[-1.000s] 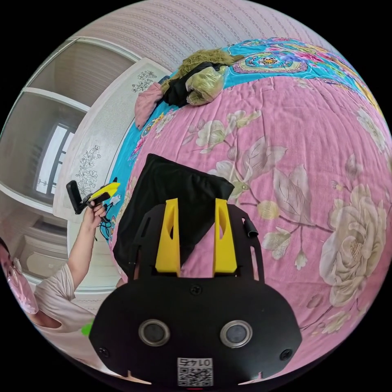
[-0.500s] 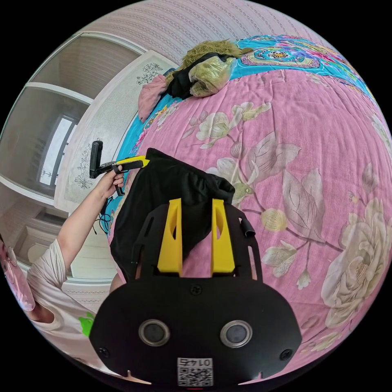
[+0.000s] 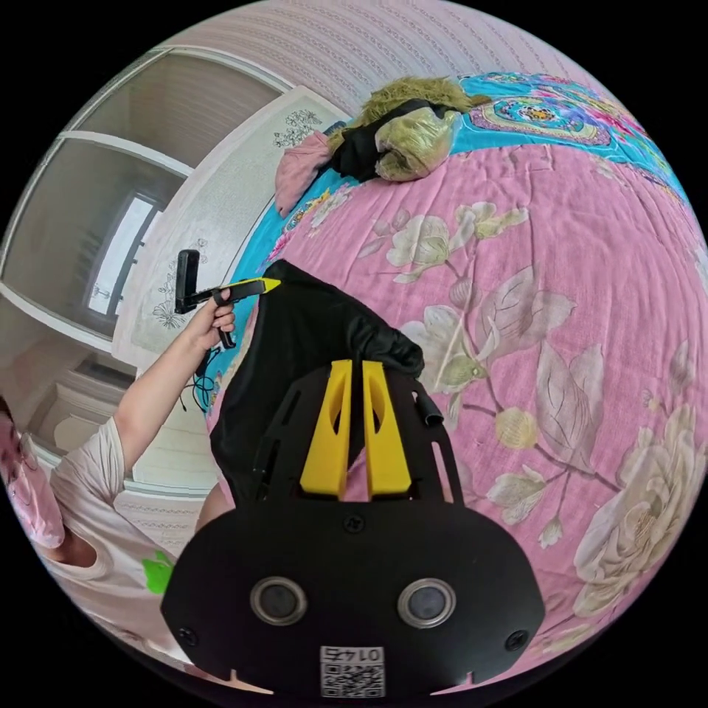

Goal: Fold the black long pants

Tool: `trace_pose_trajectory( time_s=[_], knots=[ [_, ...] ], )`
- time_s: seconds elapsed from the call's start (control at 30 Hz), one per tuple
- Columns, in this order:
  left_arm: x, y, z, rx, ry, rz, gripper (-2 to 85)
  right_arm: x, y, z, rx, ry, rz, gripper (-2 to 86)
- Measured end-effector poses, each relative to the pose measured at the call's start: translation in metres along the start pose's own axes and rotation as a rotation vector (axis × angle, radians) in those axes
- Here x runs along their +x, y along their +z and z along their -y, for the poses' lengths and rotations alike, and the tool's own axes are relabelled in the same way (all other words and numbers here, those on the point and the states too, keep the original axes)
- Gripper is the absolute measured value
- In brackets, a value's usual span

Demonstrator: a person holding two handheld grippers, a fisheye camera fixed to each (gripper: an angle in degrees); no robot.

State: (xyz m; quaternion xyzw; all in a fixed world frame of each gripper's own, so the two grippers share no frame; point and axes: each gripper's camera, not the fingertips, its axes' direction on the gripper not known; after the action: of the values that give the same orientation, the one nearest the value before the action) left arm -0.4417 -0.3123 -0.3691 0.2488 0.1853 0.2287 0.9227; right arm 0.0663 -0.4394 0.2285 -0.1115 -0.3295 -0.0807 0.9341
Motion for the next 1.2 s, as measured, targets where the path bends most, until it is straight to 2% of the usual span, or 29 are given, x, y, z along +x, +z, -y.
trace_pose_trajectory(
  time_s=[0.13,0.23,0.4,0.57,0.67,0.77,0.83,0.93,1.1,1.2],
  knots=[
    [0.005,-0.039,-0.02,0.095,0.022,-0.03,-1.0,-0.056,-0.018,-0.031,0.082,-0.198,0.048,1.5],
    [0.013,-0.078,-0.052,0.209,0.065,-0.072,-1.0,-0.127,-0.023,-0.069,0.092,-0.464,0.011,1.3],
    [0.035,-0.136,-0.138,0.359,0.164,-0.114,-0.9,-0.259,-0.001,-0.179,-0.034,-0.936,-0.126,1.1],
    [0.057,-0.161,-0.258,0.425,0.183,-0.08,-0.1,-0.33,0.066,-0.303,-0.231,-1.239,-0.353,1.2],
    [0.06,-0.146,-0.3,0.316,0.135,-0.033,3.3,-0.337,0.115,-0.36,-0.325,-1.242,-0.454,1.4],
    [0.052,-0.143,-0.327,0.293,0.026,-0.056,6.9,-0.334,0.151,-0.393,-0.404,-1.16,-0.522,1.7],
    [0.046,-0.151,-0.338,0.312,-0.023,-0.092,9.0,-0.337,0.159,-0.407,-0.392,-1.133,-0.525,1.8],
    [0.042,-0.167,-0.346,0.3,-0.09,-0.026,11.6,-0.348,0.167,-0.426,-0.361,-1.116,-0.535,1.9],
    [0.068,-0.184,-0.299,0.298,0.021,0.054,11.4,-0.367,0.181,-0.456,-0.339,-1.125,-0.562,2.0],
    [0.093,-0.159,-0.239,0.175,0.148,0.019,10.4,-0.373,0.187,-0.468,-0.328,-1.111,-0.565,2.0]
  ],
)
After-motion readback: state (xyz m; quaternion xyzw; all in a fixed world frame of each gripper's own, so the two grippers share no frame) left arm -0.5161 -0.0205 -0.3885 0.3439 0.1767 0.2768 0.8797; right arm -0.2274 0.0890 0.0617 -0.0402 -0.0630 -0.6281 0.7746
